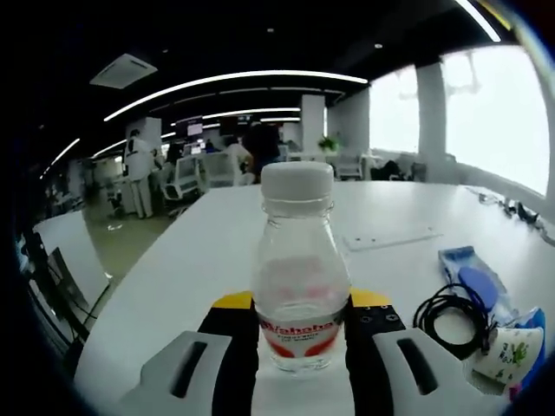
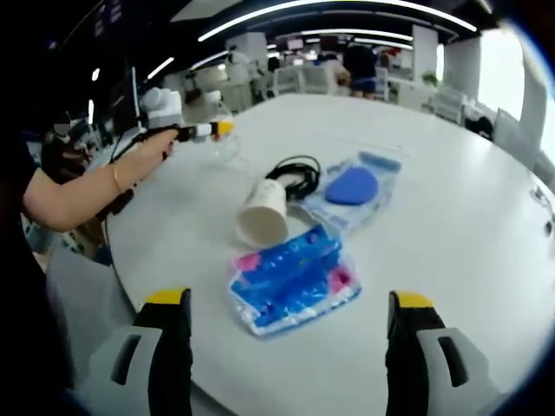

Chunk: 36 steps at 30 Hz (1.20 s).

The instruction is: Arrange the tabletop items into an orderly group along one side of the table until the central work area is clear of visible clutter.

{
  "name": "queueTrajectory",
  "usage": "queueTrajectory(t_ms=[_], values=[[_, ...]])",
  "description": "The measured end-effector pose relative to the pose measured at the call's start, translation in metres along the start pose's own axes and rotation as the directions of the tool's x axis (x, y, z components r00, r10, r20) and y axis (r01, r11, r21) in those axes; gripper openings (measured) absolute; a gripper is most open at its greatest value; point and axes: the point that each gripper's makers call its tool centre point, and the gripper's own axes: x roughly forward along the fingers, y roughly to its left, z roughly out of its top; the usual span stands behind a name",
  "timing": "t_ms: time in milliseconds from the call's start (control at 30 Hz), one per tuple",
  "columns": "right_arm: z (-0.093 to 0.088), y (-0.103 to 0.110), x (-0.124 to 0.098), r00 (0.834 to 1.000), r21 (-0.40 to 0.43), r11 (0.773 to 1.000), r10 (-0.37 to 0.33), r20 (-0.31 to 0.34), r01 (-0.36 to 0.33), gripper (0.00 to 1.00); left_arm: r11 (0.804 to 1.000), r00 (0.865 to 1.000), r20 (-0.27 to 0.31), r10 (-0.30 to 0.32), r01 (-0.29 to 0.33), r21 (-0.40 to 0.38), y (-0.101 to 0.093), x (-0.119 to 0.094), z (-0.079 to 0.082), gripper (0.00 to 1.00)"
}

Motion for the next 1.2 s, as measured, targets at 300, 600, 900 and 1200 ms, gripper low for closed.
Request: queueTrajectory(t_ms=[300, 600, 900, 1200], values=[[-0.0004, -0.0009, 0.0016, 1.000, 0.003, 1.000, 0.002, -0.003, -0.002, 0.91, 1.000, 1.000, 0.003, 0.011, -0.011, 0.008, 0.0022, 0.0007, -0.0032, 0.36], [-0.0019, 0.0019, 0.0031, 1.000, 0.003, 1.000, 0.008, -0.008, -0.008, 0.91, 0.999, 0.999, 0.012, 0.050, -0.050, -0.002, 0.0034, 0.0017, -0.0025, 0.37], [-0.0018, -0.0004, 0.0012, 1.000, 0.009, 1.000, -0.003, 0.000, 0.003, 0.91, 0.999, 0.999, -0.015, 0.051, -0.051, -0.014, 0.0046, 0.0007, -0.0045, 0.40], [-0.0008, -0.0020, -0.0005, 1.000, 0.016, 1.000, -0.012, 0.012, 0.012, 0.91, 1.000, 1.000, 0.004, 0.031, -0.031, -0.008, 0.0029, -0.0019, -0.0007, 0.62]])
